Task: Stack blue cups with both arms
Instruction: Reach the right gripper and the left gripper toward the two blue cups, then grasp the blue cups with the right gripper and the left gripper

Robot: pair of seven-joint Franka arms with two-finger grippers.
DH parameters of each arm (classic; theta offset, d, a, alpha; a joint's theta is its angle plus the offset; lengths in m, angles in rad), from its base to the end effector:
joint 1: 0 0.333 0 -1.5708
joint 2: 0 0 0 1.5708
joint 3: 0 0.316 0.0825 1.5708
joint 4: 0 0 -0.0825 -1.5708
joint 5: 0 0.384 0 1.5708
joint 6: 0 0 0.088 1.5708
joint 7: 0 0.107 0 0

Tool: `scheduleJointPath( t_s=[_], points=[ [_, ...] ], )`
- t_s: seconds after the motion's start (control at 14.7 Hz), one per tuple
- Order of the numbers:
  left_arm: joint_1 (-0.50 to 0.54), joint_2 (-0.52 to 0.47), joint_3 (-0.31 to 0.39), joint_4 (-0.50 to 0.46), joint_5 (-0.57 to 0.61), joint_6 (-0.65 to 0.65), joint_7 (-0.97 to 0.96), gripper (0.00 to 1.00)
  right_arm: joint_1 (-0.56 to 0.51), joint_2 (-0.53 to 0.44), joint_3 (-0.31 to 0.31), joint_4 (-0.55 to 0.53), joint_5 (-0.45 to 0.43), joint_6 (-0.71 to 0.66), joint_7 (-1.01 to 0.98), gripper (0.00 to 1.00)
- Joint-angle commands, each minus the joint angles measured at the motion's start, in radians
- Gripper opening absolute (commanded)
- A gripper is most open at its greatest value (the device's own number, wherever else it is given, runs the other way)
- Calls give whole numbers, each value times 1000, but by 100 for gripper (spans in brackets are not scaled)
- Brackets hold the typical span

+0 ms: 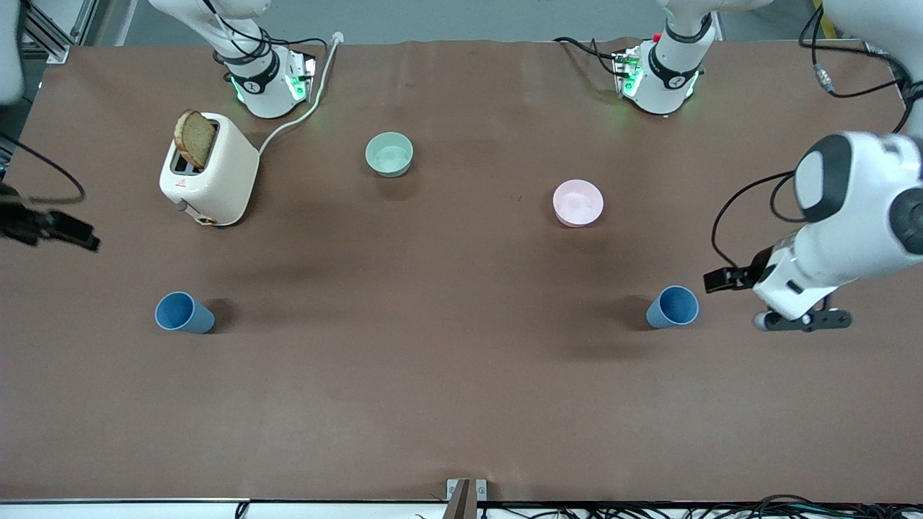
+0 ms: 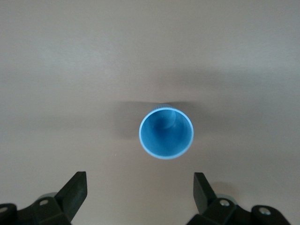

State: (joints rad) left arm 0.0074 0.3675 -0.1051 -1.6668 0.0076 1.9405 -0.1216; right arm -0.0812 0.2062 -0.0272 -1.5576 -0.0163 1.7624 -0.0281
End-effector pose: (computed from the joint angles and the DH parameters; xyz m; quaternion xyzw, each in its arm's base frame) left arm 0.6460 -0.0562 0.3867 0.9987 0.0130 -0.0473 0.0104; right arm 0.6223 -0.0677 0.5257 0.9992 -0.0383 -0.0014 0.0107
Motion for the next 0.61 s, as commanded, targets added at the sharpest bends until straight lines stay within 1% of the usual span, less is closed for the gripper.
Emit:
scheduleJointPath(
  t_s=[0.0,0.07,0.2,0.34,0.48,0.55],
  points=[
    [11,60,-2,-4,17,47,-15,99,-17,83,0,-77,-10,167,-55,100],
    [16,82,-4,-2,17,57,-16,95,-22,120,0,-100,-10,224,-59,100],
    [16,131,-4,8,14,63,-16,83,-35,168,0,-153,-10,340,-107,100],
    [13,175,-5,18,14,87,-16,69,-63,196,0,-228,-10,486,-170,100],
    [13,188,-5,15,14,87,-13,59,-74,208,0,-300,-10,592,-180,100],
    [11,200,-5,15,14,87,-13,50,-71,208,0,-337,-10,642,-181,100]
  ],
)
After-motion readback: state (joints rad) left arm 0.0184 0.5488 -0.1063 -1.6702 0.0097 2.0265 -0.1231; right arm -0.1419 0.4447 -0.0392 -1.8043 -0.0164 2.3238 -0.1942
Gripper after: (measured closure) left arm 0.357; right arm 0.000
